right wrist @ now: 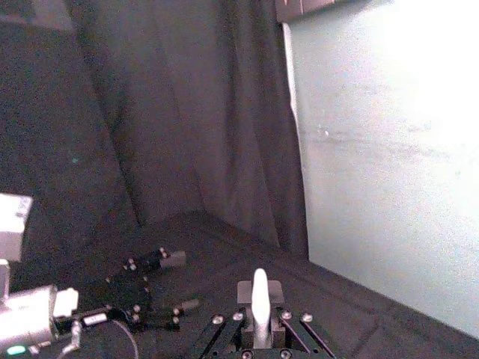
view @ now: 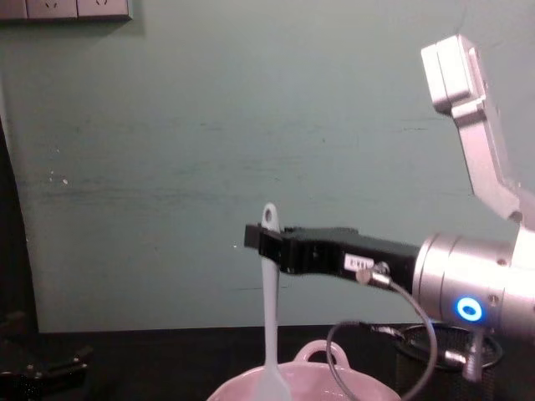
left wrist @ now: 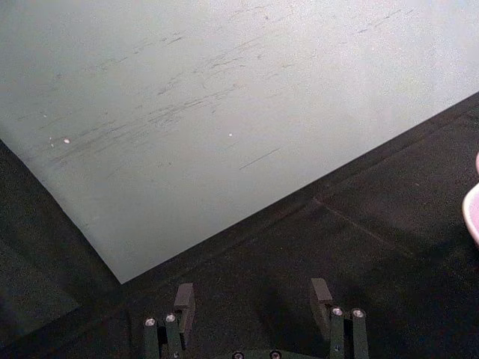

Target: Use the one hand to pick up the spoon and stir the clear water in the bowl.

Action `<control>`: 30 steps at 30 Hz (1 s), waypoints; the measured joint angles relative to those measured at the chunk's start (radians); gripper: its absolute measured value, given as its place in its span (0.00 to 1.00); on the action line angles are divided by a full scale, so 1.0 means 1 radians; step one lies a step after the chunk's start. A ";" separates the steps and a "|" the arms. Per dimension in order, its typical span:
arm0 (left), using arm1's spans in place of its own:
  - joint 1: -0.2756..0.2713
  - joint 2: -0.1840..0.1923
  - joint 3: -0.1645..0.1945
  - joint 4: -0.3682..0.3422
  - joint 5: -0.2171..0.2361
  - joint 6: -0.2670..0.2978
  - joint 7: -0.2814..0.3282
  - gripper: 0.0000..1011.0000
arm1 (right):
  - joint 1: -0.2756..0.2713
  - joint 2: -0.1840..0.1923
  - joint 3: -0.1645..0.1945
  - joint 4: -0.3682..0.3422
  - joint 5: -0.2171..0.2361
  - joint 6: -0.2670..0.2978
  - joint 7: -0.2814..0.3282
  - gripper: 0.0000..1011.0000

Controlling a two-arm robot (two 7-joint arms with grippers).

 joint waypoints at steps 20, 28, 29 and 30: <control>0.000 0.000 0.000 0.000 0.000 0.000 0.000 1.00 | 0.025 0.109 0.110 -0.216 0.064 0.061 -0.056 0.11; 0.000 0.000 0.000 0.000 0.000 0.000 0.000 1.00 | -0.029 0.163 0.185 -0.247 0.115 0.044 -0.077 0.11; 0.000 0.000 0.000 0.000 0.000 0.000 0.000 1.00 | -0.029 0.163 0.185 -0.247 0.115 0.044 -0.077 0.11; 0.000 0.000 0.000 0.000 0.000 0.000 0.000 1.00 | -0.039 0.170 0.192 -0.248 0.121 0.042 -0.079 0.11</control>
